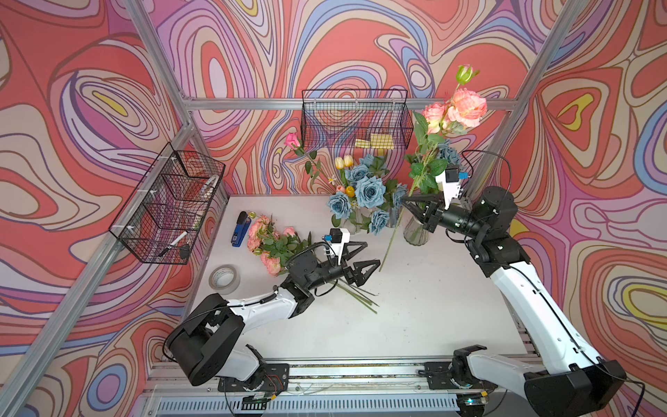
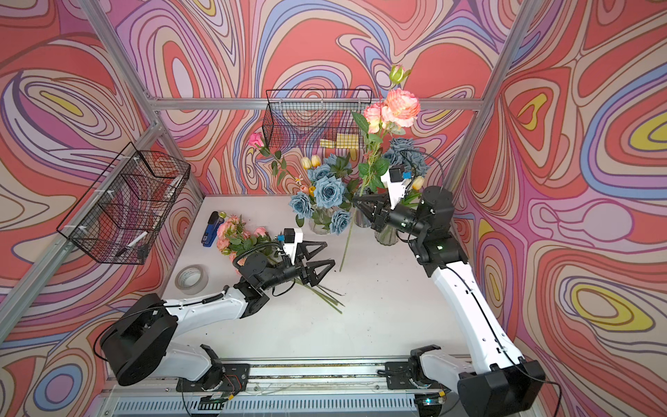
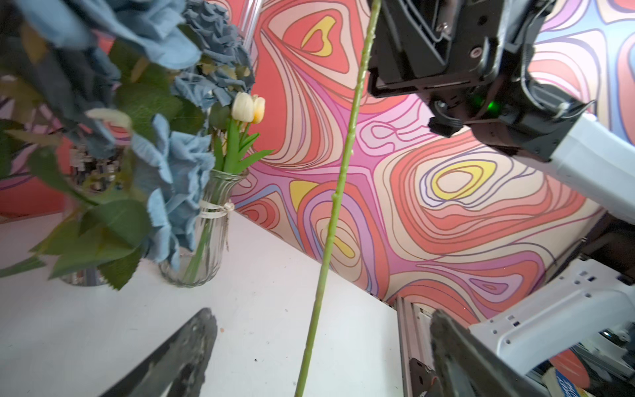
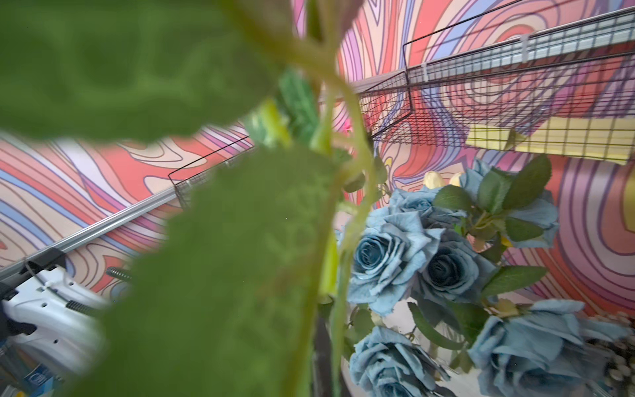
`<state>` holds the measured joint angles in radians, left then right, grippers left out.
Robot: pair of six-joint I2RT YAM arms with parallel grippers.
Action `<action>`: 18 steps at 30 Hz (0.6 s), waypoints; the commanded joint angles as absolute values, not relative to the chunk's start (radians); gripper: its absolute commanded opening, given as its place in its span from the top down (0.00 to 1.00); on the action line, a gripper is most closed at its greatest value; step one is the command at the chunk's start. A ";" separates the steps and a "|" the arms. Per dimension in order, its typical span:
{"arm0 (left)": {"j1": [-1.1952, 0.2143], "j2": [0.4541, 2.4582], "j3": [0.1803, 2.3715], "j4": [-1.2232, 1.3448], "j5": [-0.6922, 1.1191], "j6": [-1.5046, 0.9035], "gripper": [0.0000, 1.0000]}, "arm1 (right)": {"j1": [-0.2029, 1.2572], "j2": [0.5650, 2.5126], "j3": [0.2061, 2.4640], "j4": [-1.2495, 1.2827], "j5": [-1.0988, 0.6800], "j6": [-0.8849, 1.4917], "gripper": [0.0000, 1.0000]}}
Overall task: Pick out pink flowers from the vase
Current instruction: Place the flower at the center of the board.
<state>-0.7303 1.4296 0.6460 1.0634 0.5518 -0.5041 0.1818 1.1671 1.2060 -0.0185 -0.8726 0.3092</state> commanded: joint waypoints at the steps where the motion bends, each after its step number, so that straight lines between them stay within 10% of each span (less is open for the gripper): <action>1: -0.725 1.434 0.704 1.027 0.640 -0.512 0.03 | 0.176 1.161 1.142 0.089 -0.959 0.407 1.00; 18: -0.724 1.601 1.056 0.796 0.792 -0.479 0.17 | 0.176 1.110 0.977 0.250 -0.998 0.523 1.00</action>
<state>-0.7300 1.5757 1.0031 0.8474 0.7372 -0.5003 0.1818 1.1408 0.9920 0.1925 -0.9810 0.5045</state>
